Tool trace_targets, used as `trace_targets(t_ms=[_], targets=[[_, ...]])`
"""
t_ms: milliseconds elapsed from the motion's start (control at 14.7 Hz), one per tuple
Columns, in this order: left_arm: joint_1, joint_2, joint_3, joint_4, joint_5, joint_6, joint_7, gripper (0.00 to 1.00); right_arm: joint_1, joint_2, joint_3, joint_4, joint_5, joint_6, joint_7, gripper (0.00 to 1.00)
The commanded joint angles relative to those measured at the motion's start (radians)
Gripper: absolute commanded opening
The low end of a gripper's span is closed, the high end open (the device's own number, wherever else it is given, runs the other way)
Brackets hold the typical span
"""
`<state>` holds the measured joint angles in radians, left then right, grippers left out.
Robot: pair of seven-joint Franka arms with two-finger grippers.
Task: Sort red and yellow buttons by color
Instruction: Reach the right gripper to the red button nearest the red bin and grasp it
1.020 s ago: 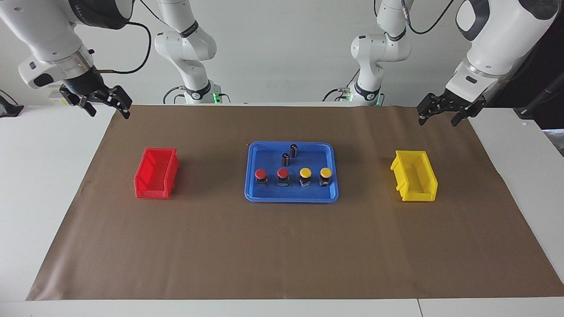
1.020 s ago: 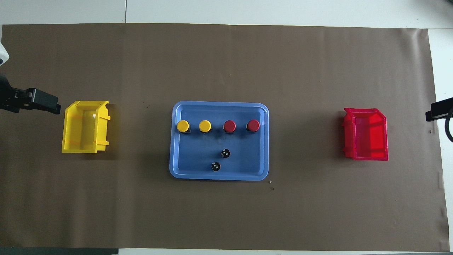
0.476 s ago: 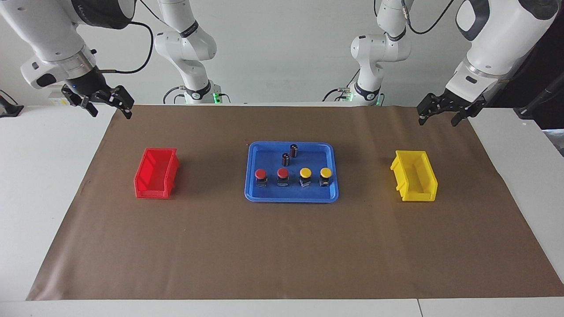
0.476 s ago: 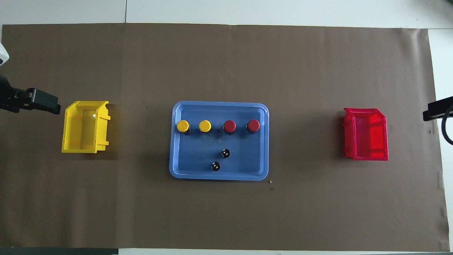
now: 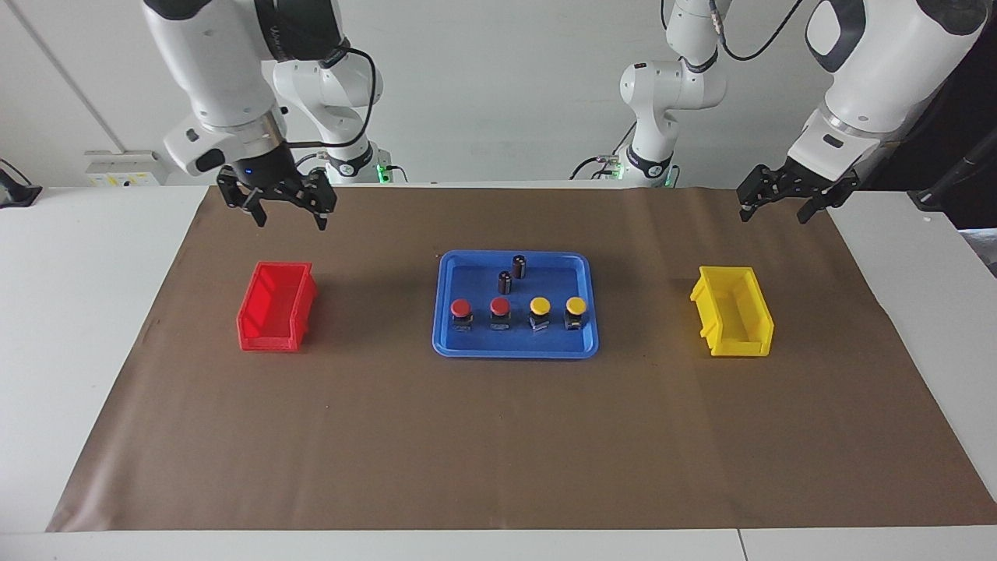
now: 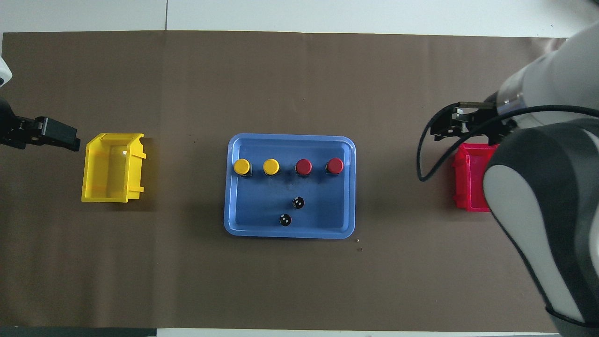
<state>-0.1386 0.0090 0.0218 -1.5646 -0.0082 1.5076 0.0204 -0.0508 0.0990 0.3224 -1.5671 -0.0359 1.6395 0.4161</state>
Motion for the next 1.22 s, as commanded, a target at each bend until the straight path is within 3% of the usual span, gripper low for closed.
trace_targets(t_ms=[0,476,816,1156], targets=[[0.008,-0.024,-0.005,-0.022,-0.007,-0.010,0.007,1.00,0.124,0.166,0.020,0.090,-0.067,0.133,0.205,1.00],[0.010,-0.024,-0.005,-0.022,-0.007,-0.009,0.006,1.00,0.221,0.203,0.020,-0.134,-0.082,0.416,0.276,0.93],[0.010,-0.024,-0.003,-0.022,-0.007,-0.010,0.006,1.00,0.233,0.192,0.020,-0.243,-0.114,0.495,0.274,0.82],[0.008,-0.024,-0.005,-0.022,-0.007,-0.009,0.006,1.00,0.236,0.229,0.020,-0.255,-0.150,0.522,0.276,0.80]])
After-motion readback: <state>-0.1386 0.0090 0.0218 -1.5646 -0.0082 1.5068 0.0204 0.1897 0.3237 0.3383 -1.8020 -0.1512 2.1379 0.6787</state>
